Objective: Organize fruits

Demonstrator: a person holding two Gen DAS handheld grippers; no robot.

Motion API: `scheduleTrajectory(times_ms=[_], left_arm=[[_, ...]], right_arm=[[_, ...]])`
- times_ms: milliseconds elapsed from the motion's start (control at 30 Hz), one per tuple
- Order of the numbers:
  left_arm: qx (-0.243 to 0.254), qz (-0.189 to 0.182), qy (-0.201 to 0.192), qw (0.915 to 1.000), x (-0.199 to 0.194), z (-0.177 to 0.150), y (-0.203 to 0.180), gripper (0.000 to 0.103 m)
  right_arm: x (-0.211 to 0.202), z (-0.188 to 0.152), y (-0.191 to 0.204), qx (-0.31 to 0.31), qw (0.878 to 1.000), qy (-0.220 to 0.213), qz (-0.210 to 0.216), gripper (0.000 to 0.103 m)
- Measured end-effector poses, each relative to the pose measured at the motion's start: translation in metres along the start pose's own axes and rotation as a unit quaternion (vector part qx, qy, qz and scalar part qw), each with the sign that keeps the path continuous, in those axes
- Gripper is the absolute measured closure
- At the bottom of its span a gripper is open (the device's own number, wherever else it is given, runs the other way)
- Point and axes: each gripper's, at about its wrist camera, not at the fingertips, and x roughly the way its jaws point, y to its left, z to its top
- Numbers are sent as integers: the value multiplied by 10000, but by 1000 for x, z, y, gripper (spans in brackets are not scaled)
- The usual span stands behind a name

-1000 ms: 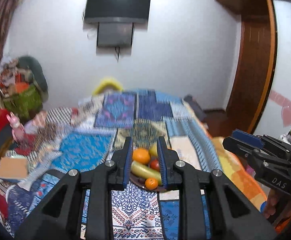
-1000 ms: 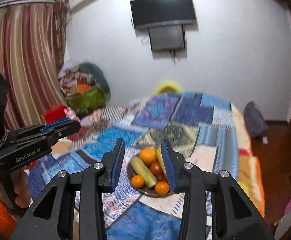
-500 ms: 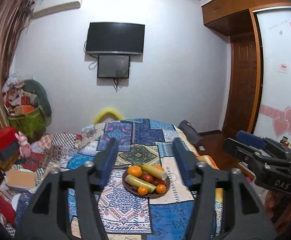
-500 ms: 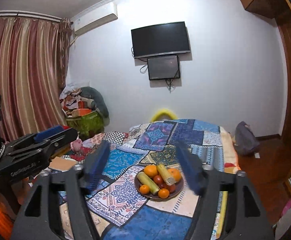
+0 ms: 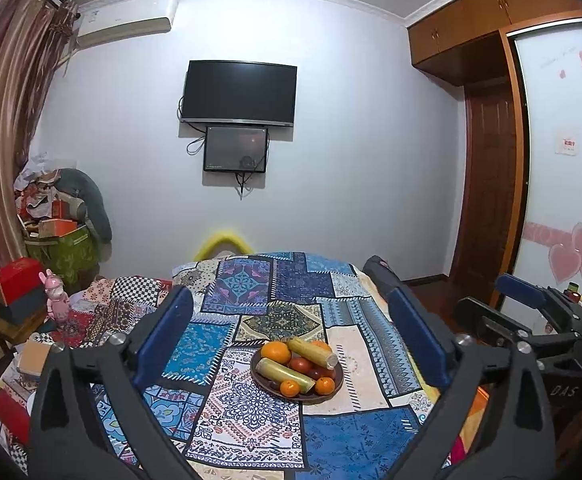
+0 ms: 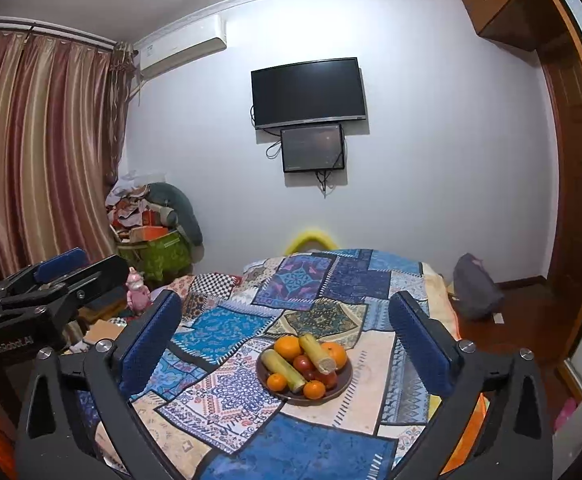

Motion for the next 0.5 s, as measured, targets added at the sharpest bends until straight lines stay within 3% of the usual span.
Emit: scheduleTrajectory(times_ms=[500], left_arm=[[112, 7, -68, 9999, -4, -2, -6, 0]], right_arm=[[-7, -1, 2, 13, 9999, -60, -101, 0]])
